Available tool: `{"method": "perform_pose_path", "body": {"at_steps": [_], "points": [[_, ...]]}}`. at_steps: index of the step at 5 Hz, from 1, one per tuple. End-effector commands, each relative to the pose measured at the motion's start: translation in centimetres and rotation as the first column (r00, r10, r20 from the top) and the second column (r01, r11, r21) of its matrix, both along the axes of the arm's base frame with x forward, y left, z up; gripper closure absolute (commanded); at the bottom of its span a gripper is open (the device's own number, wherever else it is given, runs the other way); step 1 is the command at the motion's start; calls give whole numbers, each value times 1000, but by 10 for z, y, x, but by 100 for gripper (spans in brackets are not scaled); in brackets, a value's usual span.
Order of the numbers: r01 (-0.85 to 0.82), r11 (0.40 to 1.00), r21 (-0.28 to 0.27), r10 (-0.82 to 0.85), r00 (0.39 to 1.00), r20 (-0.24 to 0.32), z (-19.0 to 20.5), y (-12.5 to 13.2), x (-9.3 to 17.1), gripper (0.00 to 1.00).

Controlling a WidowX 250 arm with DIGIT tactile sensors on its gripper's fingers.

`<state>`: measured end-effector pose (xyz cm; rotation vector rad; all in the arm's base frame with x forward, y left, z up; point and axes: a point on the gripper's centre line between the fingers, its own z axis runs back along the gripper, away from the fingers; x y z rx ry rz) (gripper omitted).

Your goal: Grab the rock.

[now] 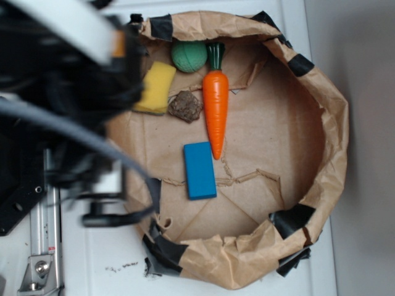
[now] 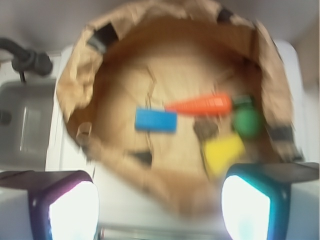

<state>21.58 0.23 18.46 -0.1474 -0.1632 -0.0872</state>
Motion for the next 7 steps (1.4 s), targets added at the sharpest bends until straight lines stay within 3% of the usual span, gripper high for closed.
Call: {"method": "perform_pose_path", "body": {"at_steps": [1,3,5,6,7], "points": [[-62,998,-11,61,996,-63,-24,19,27,0],[-62,998,-11,61,996,-63,-24,19,27,0],[187,982,10,-186,981,-52,-93,16,16,0],[222,969,110,-215,974,-72,-137,29,25,0],[204,973,109,-193,976,-102,-166,44,41,0]]}}
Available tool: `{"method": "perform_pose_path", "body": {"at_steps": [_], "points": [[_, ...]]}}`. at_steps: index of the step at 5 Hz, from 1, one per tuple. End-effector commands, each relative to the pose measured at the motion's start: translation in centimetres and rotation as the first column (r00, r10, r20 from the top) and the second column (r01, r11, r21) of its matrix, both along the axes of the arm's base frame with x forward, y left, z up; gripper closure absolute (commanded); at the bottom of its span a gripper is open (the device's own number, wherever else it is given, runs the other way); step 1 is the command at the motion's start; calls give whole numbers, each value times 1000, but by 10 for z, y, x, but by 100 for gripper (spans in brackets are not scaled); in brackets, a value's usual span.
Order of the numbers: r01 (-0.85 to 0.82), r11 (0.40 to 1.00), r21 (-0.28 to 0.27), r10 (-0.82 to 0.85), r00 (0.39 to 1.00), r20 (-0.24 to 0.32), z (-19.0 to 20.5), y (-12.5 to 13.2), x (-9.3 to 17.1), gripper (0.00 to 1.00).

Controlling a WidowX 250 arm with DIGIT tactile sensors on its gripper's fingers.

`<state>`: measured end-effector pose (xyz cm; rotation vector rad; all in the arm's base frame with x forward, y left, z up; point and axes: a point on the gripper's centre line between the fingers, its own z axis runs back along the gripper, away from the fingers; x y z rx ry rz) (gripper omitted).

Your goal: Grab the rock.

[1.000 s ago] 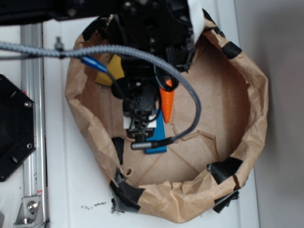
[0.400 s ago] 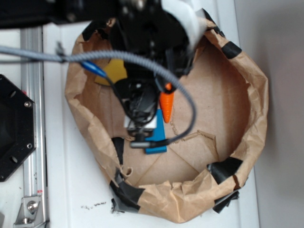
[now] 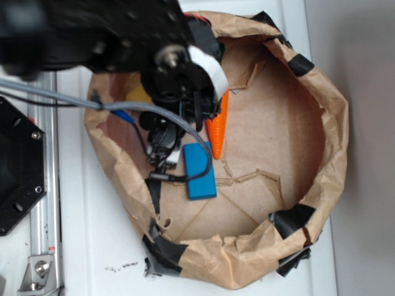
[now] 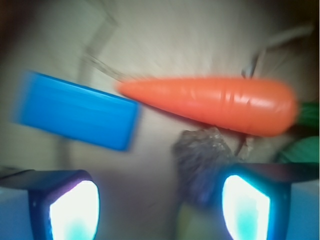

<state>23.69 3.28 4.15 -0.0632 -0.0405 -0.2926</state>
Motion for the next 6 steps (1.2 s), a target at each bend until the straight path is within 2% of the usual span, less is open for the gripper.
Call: {"method": "perform_pose_path", "body": {"at_steps": [1,2,3,4,5,6], "points": [[-20,999,45,21,1000,-4,-45,9,29,0],[-4,992,125,5,1000,-5,-54,1,29,100],[4,999,46,-5,1000,25,-23,-7,30,100],[-15,999,43,9,991,132,27,-22,41,100],[-112,991,-75,127,962,241,79,-32,55,100],[-160,981,-114,184,953,242,130,-33,58,100]]}}
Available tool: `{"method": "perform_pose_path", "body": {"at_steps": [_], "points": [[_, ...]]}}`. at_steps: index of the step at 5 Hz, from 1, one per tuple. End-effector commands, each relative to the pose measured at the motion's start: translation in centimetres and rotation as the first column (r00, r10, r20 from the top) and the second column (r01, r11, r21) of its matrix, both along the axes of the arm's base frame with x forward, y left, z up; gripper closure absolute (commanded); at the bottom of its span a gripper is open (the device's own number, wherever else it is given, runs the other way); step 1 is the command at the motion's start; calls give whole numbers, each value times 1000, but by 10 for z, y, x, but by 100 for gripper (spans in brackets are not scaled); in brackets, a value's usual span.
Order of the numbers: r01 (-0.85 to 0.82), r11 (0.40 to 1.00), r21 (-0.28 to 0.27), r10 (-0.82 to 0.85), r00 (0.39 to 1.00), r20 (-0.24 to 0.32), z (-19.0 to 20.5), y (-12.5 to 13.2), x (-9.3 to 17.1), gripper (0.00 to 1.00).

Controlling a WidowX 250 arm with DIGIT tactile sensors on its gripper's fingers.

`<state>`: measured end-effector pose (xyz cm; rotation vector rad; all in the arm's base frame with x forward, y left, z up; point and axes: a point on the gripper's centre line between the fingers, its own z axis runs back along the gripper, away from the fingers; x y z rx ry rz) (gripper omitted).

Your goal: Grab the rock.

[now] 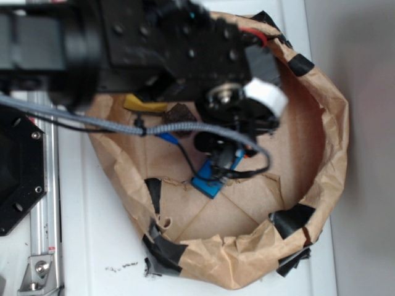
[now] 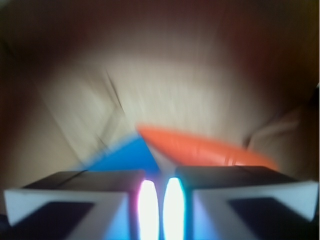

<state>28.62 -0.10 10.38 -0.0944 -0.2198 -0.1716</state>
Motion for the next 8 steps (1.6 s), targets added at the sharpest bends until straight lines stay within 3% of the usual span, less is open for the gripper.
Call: {"method": "perform_pose_path", "body": {"at_steps": [1,2,3,4,5,6,8], "points": [[-100,991,-85,105,993,61,98,-1,12,100],[-105,992,-72,108,993,37,96,1,11,100],[-73,997,10,72,996,47,88,8,-3,100],[-8,999,48,9,1000,-14,48,35,-29,0],[38,995,96,-30,996,-80,13,40,-40,0],[56,993,108,-44,993,-111,-2,40,-41,0],[78,995,62,-67,984,-168,-27,34,-44,0]]}}
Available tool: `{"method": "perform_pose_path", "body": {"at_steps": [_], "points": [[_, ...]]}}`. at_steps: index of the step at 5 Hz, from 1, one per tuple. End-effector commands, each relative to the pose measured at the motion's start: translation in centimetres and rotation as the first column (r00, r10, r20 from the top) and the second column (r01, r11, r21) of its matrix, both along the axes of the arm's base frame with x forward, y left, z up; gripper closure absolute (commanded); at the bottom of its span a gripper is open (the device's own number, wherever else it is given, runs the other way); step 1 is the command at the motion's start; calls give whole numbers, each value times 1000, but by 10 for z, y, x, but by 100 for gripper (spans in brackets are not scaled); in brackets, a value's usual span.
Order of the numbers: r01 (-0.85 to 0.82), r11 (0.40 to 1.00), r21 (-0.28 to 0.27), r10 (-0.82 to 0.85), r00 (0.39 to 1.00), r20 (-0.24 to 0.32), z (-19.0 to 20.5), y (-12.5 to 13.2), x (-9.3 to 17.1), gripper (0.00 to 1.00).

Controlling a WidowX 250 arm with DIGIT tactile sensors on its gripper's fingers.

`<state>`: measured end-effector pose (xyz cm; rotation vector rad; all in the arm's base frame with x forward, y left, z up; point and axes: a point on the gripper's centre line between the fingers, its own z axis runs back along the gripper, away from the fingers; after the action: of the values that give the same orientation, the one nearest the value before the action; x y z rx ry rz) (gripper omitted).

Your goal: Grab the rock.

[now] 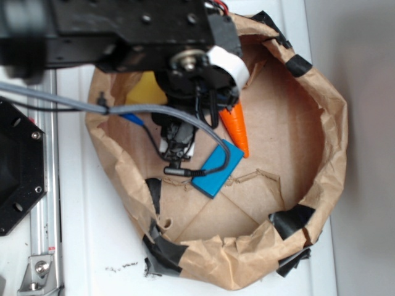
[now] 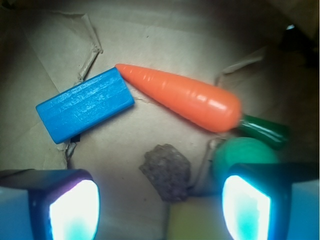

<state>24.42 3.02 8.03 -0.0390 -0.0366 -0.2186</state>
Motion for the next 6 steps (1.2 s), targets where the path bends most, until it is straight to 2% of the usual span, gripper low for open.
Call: {"method": "perform_pose_path", "body": {"at_steps": [1,2,3,4,5,6], "points": [[27,999,-24,-27,999,-18,-15,-1,1,0],[153,988,-38,-154,988,-26,-40,-8,2,0],[234,970,-68,-240,967,-90,-68,-9,-5,0],[242,967,-85,-251,960,-127,-78,-11,-15,70],[209,973,-96,-219,969,-116,-65,-8,-16,100],[198,976,-87,-205,975,-87,-48,-6,-18,100]]}}
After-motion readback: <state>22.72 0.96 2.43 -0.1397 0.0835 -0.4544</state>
